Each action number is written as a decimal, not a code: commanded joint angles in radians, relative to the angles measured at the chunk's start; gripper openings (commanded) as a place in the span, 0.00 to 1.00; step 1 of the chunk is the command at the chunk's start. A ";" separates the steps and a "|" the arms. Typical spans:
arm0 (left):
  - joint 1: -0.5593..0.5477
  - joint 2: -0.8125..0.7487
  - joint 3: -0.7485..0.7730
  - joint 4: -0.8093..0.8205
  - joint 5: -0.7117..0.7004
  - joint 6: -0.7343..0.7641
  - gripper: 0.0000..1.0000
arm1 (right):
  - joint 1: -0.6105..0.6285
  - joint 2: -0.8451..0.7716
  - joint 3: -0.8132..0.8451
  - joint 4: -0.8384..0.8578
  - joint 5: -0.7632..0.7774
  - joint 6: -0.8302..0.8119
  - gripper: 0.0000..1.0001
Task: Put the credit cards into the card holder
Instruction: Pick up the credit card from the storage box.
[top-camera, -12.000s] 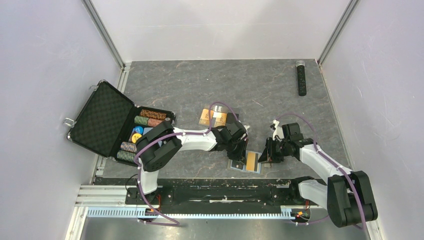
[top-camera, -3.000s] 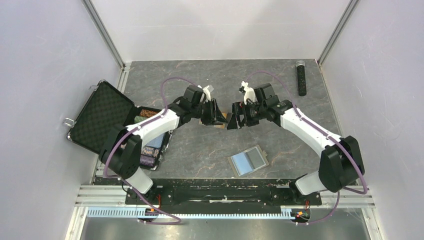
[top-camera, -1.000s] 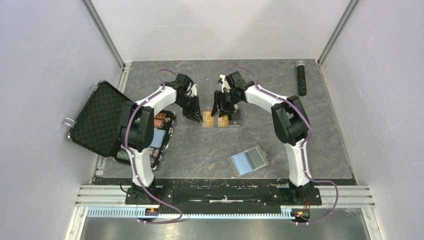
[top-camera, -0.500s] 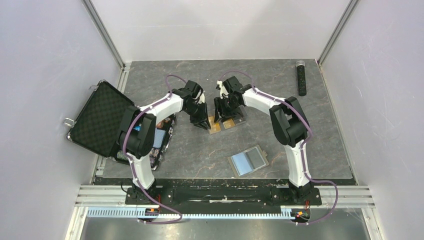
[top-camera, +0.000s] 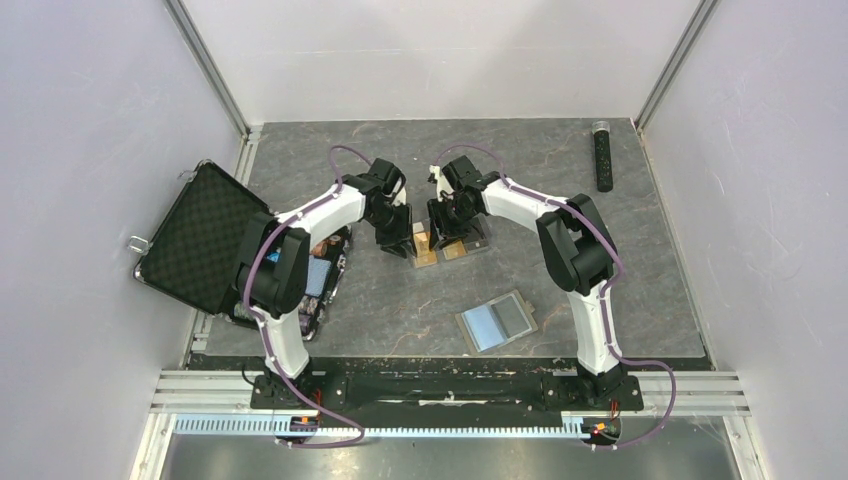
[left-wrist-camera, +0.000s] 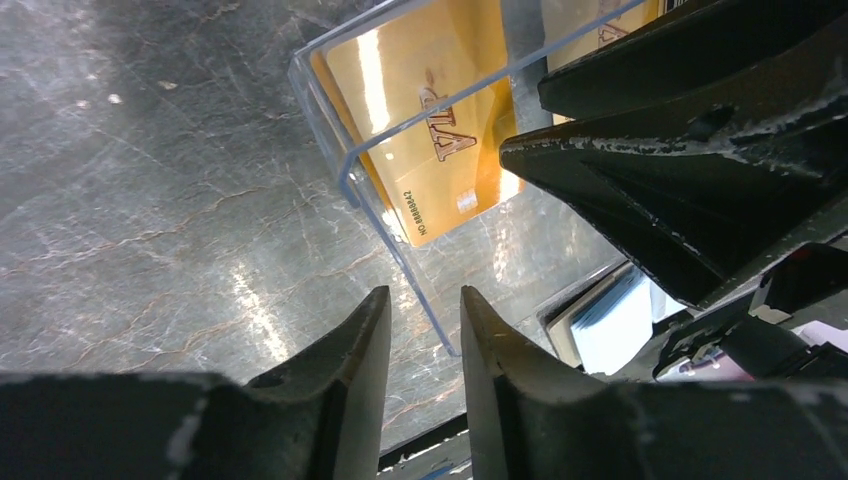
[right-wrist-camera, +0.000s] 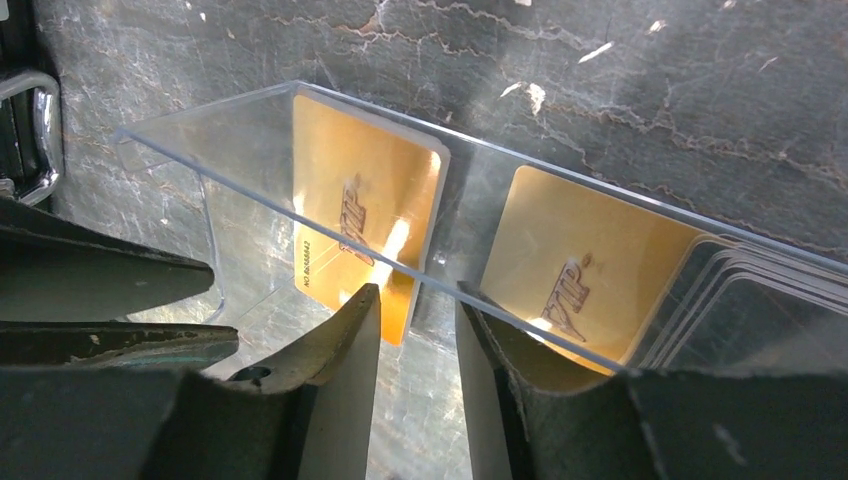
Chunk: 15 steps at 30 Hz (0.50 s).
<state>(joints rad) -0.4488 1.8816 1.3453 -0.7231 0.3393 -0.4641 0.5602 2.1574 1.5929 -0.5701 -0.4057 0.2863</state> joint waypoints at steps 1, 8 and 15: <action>0.014 -0.089 0.041 0.007 -0.062 0.032 0.42 | 0.006 -0.011 0.006 -0.007 0.001 -0.016 0.38; 0.029 -0.072 0.022 0.016 -0.108 0.030 0.46 | 0.006 -0.020 0.022 -0.001 -0.024 -0.003 0.45; 0.030 0.002 0.017 0.096 -0.064 -0.011 0.38 | 0.008 -0.003 -0.007 0.027 -0.015 0.000 0.45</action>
<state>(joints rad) -0.4202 1.8458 1.3453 -0.6994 0.2626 -0.4637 0.5613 2.1571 1.5948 -0.5697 -0.4305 0.2874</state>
